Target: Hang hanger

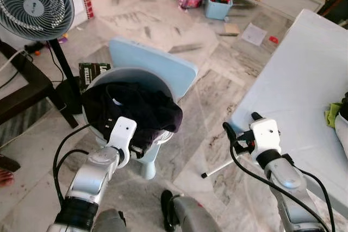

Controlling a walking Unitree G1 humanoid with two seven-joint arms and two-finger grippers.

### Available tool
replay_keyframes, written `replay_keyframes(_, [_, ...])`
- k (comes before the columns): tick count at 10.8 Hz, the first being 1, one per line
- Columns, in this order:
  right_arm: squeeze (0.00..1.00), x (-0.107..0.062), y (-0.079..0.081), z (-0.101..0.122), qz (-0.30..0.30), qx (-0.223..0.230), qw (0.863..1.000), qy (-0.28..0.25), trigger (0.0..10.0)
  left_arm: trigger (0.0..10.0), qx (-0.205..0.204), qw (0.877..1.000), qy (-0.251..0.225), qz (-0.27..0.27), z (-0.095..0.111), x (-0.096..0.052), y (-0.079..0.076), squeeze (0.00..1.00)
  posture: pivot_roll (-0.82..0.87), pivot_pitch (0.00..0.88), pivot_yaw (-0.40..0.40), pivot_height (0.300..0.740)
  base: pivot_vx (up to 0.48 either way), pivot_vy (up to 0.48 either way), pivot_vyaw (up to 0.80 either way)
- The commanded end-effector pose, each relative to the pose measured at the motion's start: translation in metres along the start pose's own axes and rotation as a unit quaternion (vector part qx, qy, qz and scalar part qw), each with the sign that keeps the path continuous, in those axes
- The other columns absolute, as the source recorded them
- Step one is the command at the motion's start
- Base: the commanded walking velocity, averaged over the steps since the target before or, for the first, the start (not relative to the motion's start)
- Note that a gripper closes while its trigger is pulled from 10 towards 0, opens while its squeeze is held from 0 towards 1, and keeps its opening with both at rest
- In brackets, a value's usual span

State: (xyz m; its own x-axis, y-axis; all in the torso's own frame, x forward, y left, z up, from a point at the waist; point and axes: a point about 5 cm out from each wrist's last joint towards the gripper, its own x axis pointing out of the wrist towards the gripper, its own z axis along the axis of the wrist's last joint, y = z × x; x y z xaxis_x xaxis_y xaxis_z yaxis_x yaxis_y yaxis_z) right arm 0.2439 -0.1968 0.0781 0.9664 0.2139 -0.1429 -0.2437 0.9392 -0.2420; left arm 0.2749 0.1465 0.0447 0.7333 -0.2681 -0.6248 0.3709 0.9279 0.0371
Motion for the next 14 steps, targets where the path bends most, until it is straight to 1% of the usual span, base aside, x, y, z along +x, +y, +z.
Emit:
replay_keyframes(1, [0.00, -0.004, 0.001, -0.005, 0.003, 0.005, 1.000, 0.017, 10.0, 10.0, 0.013, 1.000, -0.011, 0.007, 0.008, 0.003, 0.003, 0.00, -0.08, 0.168, -0.123, 0.740, 0.000, 0.000, 0.00])
replay_keyframes(3, [0.00, -0.006, 0.001, -0.006, 0.003, 0.007, 1.000, 0.019, 10.0, 10.0, 0.036, 0.999, -0.030, 0.016, 0.027, 0.011, 0.011, 0.00, -0.09, 0.174, -0.121, 0.740, 0.000, 0.000, 0.00])
replay_keyframes(4, [0.00, -0.008, 0.000, -0.007, 0.001, 0.006, 1.000, 0.022, 10.0, 10.0, 0.046, 0.998, -0.038, 0.016, 0.035, 0.015, 0.012, 0.00, -0.09, 0.176, -0.120, 0.740, 0.000, 0.000, 0.00])
replay_keyframes(5, [0.00, -0.010, -0.001, -0.007, -0.001, 0.005, 1.000, 0.025, 10.0, 10.0, 0.052, 0.998, -0.041, 0.006, 0.040, 0.018, 0.010, 0.00, -0.10, 0.178, -0.117, 0.740, 0.000, 0.000, 0.00])
replay_keyframes(6, [0.00, -0.010, -0.002, -0.006, -0.004, 0.004, 1.000, 0.026, 10.0, 10.0, 0.054, 0.998, -0.031, -0.004, 0.036, 0.021, 0.008, 0.00, -0.11, 0.178, -0.116, 0.740, 0.000, 0.000, 0.00])
replay_keyframes(7, [0.00, -0.010, -0.002, -0.006, -0.004, 0.003, 1.000, 0.026, 10.0, 10.0, 0.049, 0.998, -0.026, -0.001, 0.032, 0.023, 0.009, 0.00, -0.11, 0.179, -0.115, 0.740, 0.000, 0.000, 0.00])
replay_keyframes(8, [0.00, -0.009, -0.002, -0.006, -0.002, 0.002, 1.000, 0.026, 10.0, 10.0, 0.007, 0.999, -0.041, 0.013, 0.036, 0.023, 0.011, 0.00, -0.10, 0.176, -0.117, 0.740, 0.000, 0.000, 0.00])
replay_keyframes(9, [0.00, -0.007, -0.002, -0.005, -0.001, 0.001, 1.000, 0.026, 10.0, 10.0, -0.033, 0.998, -0.052, 0.010, 0.038, 0.023, 0.007, 0.00, -0.10, 0.173, -0.117, 0.740, 0.000, 0.000, 0.00])
replay_keyframes(10, [0.00, -0.005, -0.002, -0.004, 0.001, -0.002, 1.000, 0.024, 10.0, 10.0, -0.057, 0.997, -0.050, 0.002, 0.033, 0.022, -0.002, 0.00, -0.09, 0.170, -0.118, 0.740, 0.000, 0.000, 0.00])
replay_keyframes(11, [0.00, -0.002, -0.001, -0.004, 0.004, -0.003, 1.000, 0.022, 10.0, 10.0, -0.049, 0.998, -0.046, 0.003, 0.026, 0.022, -0.009, 0.00, -0.09, 0.170, -0.120, 0.740, 0.000, 0.000, 0.00])
replay_keyframes(12, [0.00, -0.001, 0.000, -0.003, 0.007, -0.006, 1.000, 0.019, 10.0, 10.0, -0.038, 0.998, -0.049, -0.004, 0.023, 0.020, -0.017, 0.00, -0.08, 0.169, -0.122, 0.740, 0.000, 0.000, 0.00])
replay_keyframes(13, [0.00, 0.000, 0.001, -0.003, 0.008, -0.008, 1.000, 0.018, 10.0, 10.0, -0.024, 0.997, -0.063, -0.033, 0.023, 0.017, -0.033, 0.00, -0.08, 0.167, -0.124, 0.740, 0.000, 0.000, 0.00])
replay_keyframes(14, [0.00, 0.001, 0.001, -0.002, 0.008, -0.009, 1.000, 0.017, 10.0, 10.0, -0.025, 0.997, -0.065, -0.038, 0.022, 0.015, -0.040, 0.00, -0.08, 0.167, -0.124, 0.740, 0.000, 0.000, 0.00])
